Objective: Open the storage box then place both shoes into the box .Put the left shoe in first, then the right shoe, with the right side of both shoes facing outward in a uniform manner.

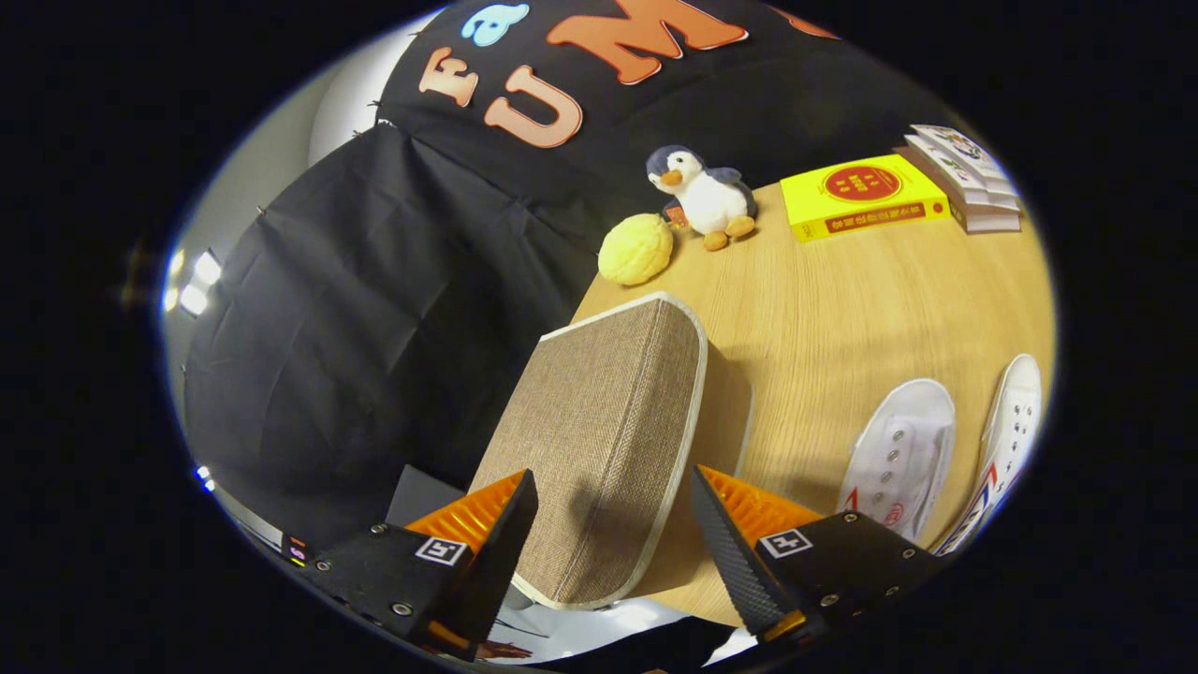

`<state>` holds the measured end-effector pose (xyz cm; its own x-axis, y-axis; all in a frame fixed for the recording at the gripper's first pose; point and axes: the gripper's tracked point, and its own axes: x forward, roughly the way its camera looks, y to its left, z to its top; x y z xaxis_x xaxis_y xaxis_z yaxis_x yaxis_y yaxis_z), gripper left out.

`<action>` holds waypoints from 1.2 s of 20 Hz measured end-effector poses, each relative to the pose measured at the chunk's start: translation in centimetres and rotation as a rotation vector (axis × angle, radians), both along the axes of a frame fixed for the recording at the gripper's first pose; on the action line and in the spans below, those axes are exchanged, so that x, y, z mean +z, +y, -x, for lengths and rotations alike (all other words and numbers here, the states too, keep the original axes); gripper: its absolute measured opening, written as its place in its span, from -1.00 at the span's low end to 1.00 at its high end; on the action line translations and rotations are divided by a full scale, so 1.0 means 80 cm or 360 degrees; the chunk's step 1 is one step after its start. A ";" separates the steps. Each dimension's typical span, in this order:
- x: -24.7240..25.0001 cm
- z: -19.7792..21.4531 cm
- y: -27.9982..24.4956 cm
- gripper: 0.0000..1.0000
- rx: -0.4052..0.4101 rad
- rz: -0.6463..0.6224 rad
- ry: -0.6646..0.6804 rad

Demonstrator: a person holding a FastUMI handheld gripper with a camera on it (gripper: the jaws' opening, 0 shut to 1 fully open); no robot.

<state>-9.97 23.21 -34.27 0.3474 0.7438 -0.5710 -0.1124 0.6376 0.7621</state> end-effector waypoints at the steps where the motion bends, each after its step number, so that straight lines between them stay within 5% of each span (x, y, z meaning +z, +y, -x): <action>1: -0.003 0.001 0.006 0.94 0.0011 -0.0039 0.0028; 12: -0.003 0.010 0.028 0.88 -0.0045 -0.0448 0.0346; 20: 0.064 0.000 0.014 0.32 -0.0067 -0.0671 0.0281; 24: 0.048 -0.009 0.026 -0.34 -0.0127 -0.0552 0.0298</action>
